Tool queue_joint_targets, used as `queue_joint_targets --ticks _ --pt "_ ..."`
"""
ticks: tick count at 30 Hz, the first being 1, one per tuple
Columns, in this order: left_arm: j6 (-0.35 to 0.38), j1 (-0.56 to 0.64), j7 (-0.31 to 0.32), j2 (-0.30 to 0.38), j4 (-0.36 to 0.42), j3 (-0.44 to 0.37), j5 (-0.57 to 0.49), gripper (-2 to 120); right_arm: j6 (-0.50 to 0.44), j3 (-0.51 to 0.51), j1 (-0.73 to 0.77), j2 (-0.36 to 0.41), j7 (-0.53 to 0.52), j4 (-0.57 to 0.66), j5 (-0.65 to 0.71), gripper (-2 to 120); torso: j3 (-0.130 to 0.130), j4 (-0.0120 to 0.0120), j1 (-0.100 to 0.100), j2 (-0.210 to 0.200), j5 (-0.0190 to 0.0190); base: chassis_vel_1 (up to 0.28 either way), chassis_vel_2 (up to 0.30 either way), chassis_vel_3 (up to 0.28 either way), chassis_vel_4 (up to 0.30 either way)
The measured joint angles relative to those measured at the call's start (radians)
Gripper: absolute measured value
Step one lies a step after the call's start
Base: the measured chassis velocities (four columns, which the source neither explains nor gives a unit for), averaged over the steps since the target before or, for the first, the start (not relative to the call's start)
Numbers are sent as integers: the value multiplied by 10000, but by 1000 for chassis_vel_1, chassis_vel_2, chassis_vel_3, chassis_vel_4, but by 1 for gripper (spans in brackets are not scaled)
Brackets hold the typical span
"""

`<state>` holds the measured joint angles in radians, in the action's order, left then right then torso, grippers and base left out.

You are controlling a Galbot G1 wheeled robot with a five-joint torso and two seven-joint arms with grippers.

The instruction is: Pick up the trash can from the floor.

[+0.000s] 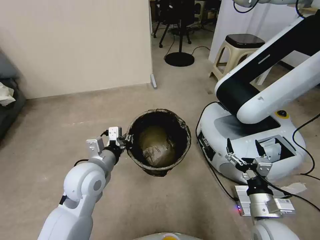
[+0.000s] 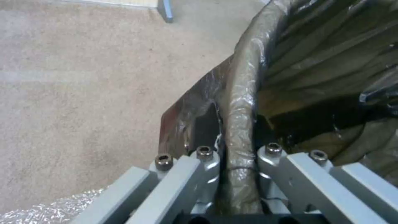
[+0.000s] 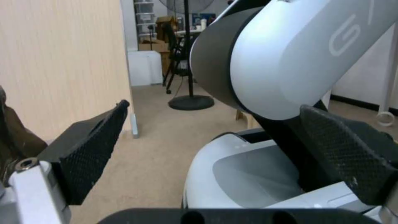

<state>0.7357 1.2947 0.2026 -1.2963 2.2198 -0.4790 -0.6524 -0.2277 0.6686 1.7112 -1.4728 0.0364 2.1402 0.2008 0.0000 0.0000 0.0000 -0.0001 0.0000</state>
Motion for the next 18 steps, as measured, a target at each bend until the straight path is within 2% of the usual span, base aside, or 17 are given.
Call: queue_joint_targets --ticks 18 --pt "-3 144 -77 -12 55 -86 77 3 -8 -42 40 -28 0 21 -8 100 0 0 0 0 0 0 0 0 0"
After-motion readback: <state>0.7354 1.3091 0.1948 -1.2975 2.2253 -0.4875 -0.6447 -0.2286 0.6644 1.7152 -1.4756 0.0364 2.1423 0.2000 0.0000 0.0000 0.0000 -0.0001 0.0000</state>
